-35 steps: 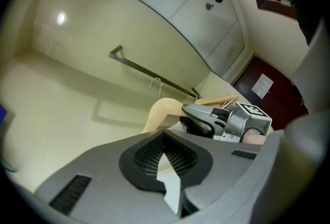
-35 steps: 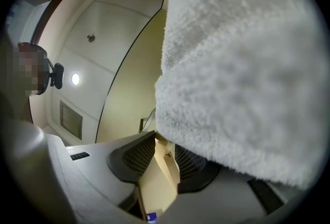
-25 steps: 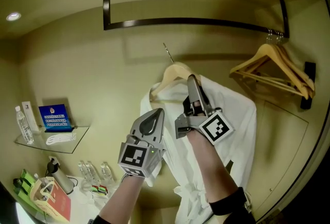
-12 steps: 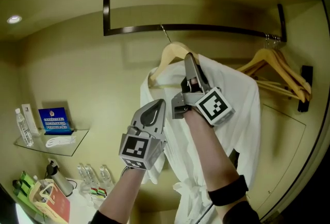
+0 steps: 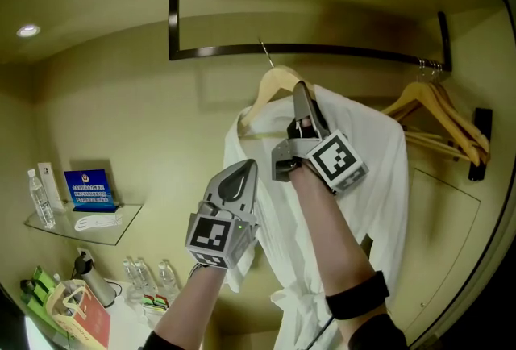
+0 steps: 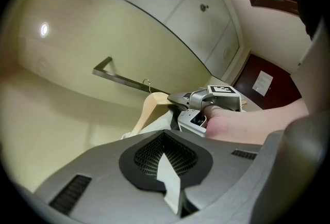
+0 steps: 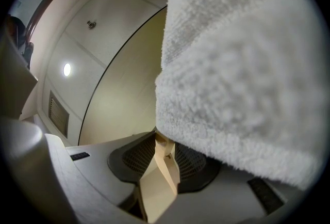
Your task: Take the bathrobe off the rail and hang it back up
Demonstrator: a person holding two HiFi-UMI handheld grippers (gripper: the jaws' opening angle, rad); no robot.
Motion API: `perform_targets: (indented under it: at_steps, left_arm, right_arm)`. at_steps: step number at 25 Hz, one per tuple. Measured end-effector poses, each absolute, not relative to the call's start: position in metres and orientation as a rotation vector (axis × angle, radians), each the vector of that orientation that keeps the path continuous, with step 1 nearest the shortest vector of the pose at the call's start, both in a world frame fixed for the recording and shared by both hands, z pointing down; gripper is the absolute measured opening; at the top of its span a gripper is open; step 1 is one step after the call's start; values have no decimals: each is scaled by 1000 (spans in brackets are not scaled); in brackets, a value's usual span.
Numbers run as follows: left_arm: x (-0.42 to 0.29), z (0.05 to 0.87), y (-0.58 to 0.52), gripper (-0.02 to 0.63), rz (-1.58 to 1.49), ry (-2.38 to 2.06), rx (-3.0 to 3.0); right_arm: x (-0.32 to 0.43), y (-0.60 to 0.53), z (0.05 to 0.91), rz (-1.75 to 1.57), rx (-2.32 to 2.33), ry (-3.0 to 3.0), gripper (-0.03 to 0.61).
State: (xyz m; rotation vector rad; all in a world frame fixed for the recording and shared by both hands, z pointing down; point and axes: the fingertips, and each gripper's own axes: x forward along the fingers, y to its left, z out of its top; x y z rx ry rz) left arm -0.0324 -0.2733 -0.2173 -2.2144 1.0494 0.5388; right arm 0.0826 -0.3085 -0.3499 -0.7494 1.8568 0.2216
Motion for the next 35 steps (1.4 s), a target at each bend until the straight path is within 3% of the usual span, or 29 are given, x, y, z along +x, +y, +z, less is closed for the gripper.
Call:
perform_targets:
  at_steps: [26,35]
  left_arm:
    - [-79,-169,-268,2,489,1271,-2186]
    - [-87,-151,-255,2,449,1427,-2147]
  right_arm:
    - [54,-325,-315,-108,-668,1822,117]
    - [30,-306,-300,-266,-433,1782,156]
